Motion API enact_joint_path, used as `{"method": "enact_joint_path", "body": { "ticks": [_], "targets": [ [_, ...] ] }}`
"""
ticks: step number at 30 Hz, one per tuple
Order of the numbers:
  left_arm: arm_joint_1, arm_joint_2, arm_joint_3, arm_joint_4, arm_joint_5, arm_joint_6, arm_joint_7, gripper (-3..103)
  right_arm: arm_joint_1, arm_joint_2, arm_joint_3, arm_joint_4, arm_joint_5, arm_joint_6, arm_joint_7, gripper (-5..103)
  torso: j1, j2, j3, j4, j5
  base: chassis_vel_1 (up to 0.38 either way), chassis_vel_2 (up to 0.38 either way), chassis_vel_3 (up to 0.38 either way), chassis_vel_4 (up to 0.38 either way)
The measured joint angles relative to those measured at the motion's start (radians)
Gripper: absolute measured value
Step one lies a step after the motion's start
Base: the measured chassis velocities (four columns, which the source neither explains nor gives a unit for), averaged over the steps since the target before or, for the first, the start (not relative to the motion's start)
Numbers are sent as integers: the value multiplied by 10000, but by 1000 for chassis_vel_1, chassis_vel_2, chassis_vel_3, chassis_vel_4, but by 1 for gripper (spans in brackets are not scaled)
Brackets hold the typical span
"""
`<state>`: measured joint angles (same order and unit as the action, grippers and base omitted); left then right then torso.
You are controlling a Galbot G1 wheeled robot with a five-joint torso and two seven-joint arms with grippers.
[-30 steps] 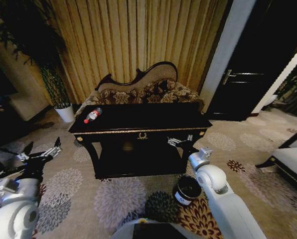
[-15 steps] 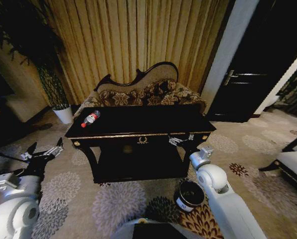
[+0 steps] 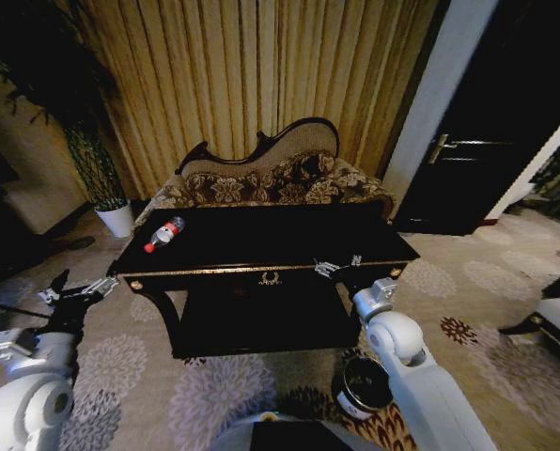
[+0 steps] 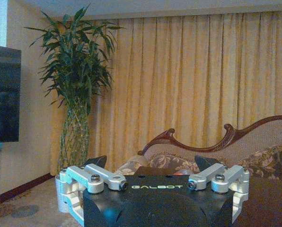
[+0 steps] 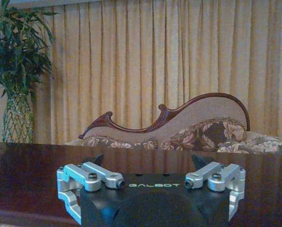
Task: Move to the front of the table and place the trash on the table into the trash bin.
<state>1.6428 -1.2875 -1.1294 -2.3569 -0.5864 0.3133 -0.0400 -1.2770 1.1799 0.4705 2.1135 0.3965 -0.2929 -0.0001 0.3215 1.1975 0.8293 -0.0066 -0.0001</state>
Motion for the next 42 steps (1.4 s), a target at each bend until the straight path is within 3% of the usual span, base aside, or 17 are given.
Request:
{"method": "enact_joint_path", "body": {
  "ticks": [14,42],
  "targets": [
    [2,-66,23,95,10,-109,58,100,-107,18,16,55,-16,33,0,100,7,-4,3,0,0,-174,172,164,-170],
    [76,-41,27,109,11,-180,111,100,-42,108,-80,68,-87,-73,0,100,-2,0,0,0,0,-28,26,27,-24]
  ]
}}
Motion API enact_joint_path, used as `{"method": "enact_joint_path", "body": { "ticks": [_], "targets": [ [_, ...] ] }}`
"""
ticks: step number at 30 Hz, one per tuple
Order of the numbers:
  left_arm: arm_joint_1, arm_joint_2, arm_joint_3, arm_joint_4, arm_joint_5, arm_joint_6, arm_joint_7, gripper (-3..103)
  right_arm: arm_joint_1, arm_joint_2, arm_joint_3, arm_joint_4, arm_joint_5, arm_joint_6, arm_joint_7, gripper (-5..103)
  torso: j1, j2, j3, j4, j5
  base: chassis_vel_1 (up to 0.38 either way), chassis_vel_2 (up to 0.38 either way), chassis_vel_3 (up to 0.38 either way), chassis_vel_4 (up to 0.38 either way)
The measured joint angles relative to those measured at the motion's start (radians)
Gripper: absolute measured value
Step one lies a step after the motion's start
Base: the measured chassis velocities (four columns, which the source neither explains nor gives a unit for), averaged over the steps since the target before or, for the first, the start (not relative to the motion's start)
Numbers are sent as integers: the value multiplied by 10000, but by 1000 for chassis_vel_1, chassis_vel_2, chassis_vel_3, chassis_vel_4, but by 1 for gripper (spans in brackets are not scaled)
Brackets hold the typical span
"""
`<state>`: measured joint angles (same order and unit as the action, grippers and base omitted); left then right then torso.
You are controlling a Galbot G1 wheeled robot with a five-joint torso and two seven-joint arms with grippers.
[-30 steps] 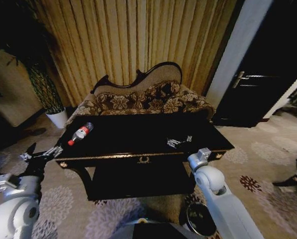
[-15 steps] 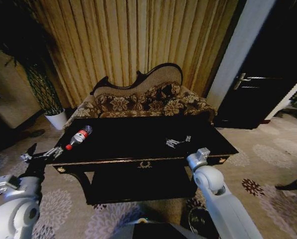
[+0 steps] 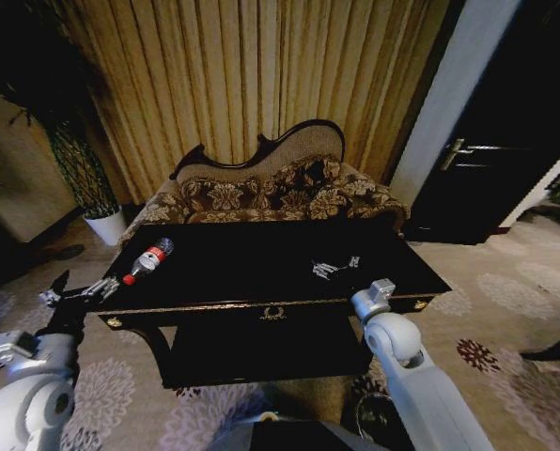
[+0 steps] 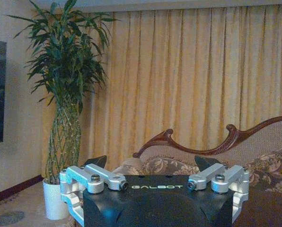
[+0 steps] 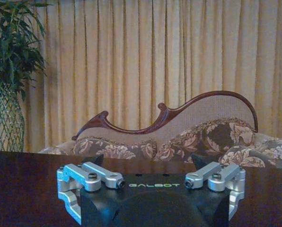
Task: Move to the front of the table and place the trash on the table into the trash bin.
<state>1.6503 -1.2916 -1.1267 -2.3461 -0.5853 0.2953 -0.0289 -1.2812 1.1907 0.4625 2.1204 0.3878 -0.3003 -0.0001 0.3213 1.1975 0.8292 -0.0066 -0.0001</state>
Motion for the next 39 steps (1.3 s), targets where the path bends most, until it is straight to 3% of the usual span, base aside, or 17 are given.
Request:
{"method": "enact_joint_path", "body": {
  "ticks": [14,15,17,18,20,21,23,24,26,27,28,34,39],
  "targets": [
    [-145,270,151,150,-59,207,16,100,-92,49,-7,-157,-228,332,0,100,1,-1,-1,1,-1,-56,58,49,-59],
    [-186,389,153,171,-141,351,-12,100,-92,50,-8,-157,-235,335,0,100,0,1,0,2,-1,0,0,0,0],
    [-488,1029,101,254,-791,1204,-175,100,-103,74,-5,-158,-251,346,0,100,-2,1,-1,1,0,0,0,0,0],
    [-488,1029,101,254,-791,1204,-175,100,-103,74,-5,-158,-251,346,0,100,-2,1,-1,1,0,0,0,0,0],
    [-972,1805,76,403,-1590,2100,-480,100,-167,141,61,-178,-284,398,0,100,-1,1,0,1,-1,0,0,0,0],
    [-972,1805,76,403,-1590,2100,-480,100,-167,141,61,-178,-284,398,0,100,-1,1,0,1,-1,0,0,0,0],
    [-1619,2670,128,629,-2657,2917,-757,100,-266,232,169,-247,-357,512,-1,100,3,-1,1,-2,-3,0,0,0,0],
    [-1619,2670,128,629,-2657,2917,-757,100,-266,232,169,-247,-357,512,-1,100,3,-1,1,-2,-3,0,0,0,0],
    [-2042,3379,199,753,-3767,3719,-1335,100,-372,286,298,-272,-387,595,0,100,4,-1,1,-2,-2,0,0,0,0],
    [-2042,3379,199,753,-3767,3719,-1335,100,-372,286,298,-272,-387,595,0,100,4,-1,1,-2,-2,0,0,0,0],
    [-2204,3708,218,825,-4299,4044,-1699,100,-440,306,376,-293,-400,654,0,100,3,0,1,-2,-1,0,0,0,0],
    [-2264,4389,377,1347,-4729,4264,-1491,100,-604,433,551,-445,-484,856,0,100,3,0,1,2,0,0,0,0,0],
    [-2214,4268,547,1681,-4551,4262,-1385,100,-634,571,545,-553,-569,918,0,100,3,0,1,1,-2,0,0,0,0]
  ]
}}
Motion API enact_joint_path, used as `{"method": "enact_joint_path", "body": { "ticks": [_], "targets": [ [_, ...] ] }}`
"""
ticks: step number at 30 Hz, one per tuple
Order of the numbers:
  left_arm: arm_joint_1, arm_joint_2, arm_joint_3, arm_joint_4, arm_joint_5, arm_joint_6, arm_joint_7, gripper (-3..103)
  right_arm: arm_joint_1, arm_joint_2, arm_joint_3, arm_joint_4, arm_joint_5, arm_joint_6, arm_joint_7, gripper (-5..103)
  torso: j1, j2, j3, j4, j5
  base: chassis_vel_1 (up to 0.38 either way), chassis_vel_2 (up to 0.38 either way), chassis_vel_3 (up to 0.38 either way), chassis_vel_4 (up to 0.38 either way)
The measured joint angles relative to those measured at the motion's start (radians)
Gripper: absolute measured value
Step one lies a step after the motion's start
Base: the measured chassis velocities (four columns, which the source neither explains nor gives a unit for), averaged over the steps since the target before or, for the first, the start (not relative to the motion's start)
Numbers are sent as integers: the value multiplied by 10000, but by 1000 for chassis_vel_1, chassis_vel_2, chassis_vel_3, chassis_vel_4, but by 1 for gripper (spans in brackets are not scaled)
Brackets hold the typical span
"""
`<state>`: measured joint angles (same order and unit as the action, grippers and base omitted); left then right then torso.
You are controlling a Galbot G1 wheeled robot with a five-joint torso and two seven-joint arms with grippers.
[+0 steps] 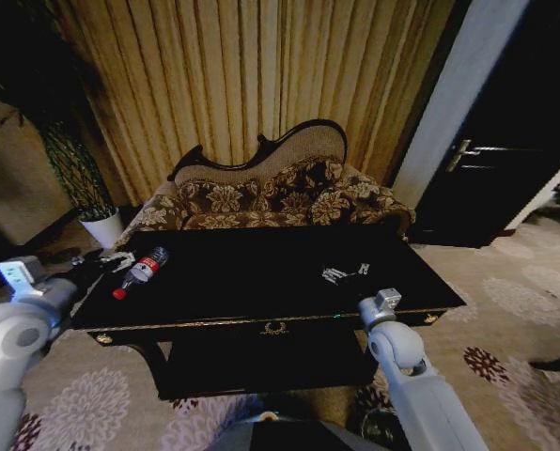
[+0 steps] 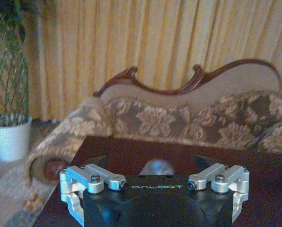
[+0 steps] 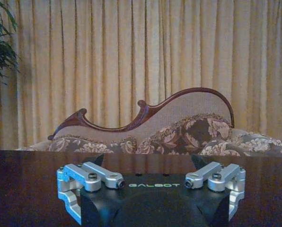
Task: Move to the front of the table and place the trash on the table into the trash bin.
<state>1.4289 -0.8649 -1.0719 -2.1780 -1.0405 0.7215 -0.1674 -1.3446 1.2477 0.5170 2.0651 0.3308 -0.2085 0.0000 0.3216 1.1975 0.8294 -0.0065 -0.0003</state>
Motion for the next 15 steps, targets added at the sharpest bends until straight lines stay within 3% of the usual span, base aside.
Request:
{"method": "enact_joint_path", "body": {
  "ticks": [5,15],
  "targets": [
    [90,-112,11,689,533,-27,630,100,35,77,-103,-191,-116,64,0,100,-1,0,-1,0,1,0,0,0,0],
    [77,-503,304,1114,1115,-66,796,100,111,94,-238,-291,-232,75,0,100,-1,0,0,-1,1,0,0,0,0]
  ]
}}
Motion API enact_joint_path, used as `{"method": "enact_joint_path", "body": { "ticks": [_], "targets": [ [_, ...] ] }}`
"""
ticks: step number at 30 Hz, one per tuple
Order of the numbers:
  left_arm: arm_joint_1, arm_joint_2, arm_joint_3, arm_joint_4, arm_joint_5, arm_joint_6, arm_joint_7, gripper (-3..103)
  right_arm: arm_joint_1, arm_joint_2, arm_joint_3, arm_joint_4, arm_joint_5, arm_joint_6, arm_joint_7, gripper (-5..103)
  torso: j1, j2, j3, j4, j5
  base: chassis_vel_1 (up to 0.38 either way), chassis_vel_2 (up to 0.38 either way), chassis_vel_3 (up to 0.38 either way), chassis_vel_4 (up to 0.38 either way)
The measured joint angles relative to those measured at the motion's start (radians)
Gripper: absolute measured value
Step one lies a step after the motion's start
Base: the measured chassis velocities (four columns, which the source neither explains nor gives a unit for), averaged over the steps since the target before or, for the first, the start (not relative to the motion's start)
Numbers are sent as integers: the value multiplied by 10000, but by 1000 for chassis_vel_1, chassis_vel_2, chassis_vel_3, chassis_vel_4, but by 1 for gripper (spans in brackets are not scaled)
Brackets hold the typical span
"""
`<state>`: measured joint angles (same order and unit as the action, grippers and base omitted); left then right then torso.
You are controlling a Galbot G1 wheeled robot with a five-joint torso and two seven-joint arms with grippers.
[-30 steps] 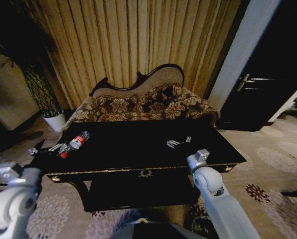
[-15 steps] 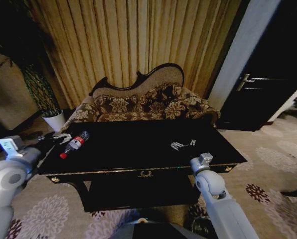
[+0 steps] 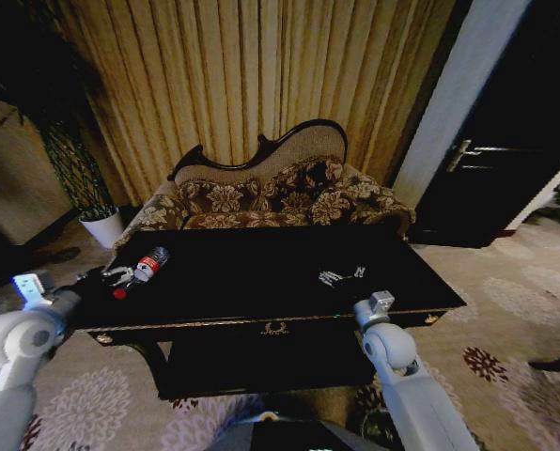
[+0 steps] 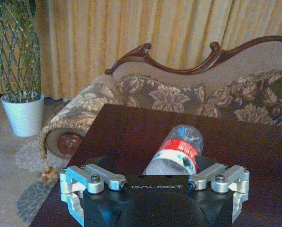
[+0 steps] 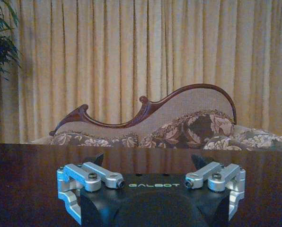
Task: Move to the front of the table and place the trash on the table into the trash bin.
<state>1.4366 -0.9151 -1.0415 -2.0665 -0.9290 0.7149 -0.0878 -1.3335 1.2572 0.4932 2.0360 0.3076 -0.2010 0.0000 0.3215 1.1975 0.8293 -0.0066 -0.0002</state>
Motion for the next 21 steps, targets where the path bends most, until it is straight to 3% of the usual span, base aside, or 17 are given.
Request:
{"method": "enact_joint_path", "body": {
  "ticks": [21],
  "targets": [
    [-205,-212,641,173,554,-21,274,100,85,-20,-132,-113,-200,113,0,100,0,0,0,1,1,0,0,0,0]
  ]
}}
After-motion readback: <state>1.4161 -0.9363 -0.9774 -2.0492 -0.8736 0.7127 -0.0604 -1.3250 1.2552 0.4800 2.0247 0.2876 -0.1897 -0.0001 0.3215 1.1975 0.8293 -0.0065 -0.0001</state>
